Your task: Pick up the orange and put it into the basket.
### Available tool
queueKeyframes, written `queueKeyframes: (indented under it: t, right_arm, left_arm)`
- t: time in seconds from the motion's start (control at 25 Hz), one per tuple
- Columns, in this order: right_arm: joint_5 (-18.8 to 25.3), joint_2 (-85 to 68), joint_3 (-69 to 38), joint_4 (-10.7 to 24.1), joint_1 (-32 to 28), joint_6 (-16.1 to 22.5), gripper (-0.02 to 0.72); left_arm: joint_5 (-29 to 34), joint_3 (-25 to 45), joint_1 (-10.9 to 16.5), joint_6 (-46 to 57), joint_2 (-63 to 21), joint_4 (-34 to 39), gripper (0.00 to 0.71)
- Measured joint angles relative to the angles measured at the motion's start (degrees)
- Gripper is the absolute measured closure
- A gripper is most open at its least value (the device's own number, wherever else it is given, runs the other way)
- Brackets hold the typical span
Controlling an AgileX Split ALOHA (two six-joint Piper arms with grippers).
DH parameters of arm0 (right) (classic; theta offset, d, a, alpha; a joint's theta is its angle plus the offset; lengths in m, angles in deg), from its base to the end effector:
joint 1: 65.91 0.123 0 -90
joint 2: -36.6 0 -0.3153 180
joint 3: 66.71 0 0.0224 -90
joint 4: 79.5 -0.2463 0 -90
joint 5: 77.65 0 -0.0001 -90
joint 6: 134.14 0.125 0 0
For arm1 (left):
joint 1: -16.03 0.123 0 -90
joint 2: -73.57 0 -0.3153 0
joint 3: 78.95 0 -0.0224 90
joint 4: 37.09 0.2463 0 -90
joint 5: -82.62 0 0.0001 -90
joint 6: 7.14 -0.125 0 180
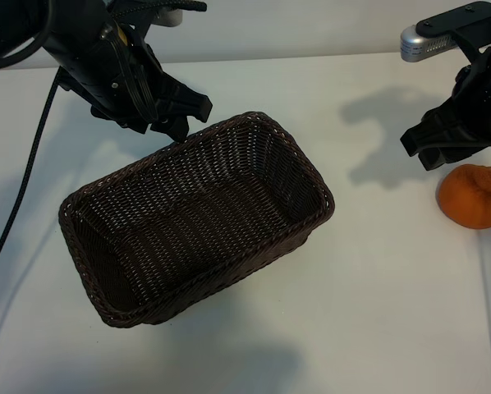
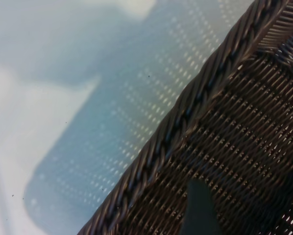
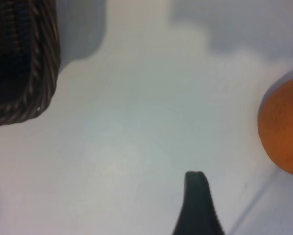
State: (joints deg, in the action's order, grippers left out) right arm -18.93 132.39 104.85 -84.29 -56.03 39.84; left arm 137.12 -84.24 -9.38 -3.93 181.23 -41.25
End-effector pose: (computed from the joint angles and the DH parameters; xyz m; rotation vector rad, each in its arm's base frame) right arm 0.3065 0.0624 0.2787 -0.3473 2.8230 0.1252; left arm 0.3492 -0.1741 0.2778 0.4902 2.7141 -0.2300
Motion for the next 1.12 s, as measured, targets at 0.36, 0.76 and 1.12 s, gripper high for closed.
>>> queueKeyframes:
  t: [0.36, 0.76, 1.12]
  right_arm:
    - [0.00, 0.00, 0.00, 0.08, 0.00, 0.00, 0.212]
    - [0.75, 0.00, 0.00, 0.39, 0.00, 0.42, 0.212]
    - [0.63, 0.00, 0.00, 0.83, 0.00, 0.55, 0.212]
  left_arm:
    - [0.00, 0.00, 0.00, 0.00, 0.00, 0.00, 0.203]
    - [0.00, 0.00, 0.00, 0.00, 0.00, 0.00, 0.203]
    - [0.00, 0.00, 0.00, 0.00, 0.00, 0.00, 0.203]
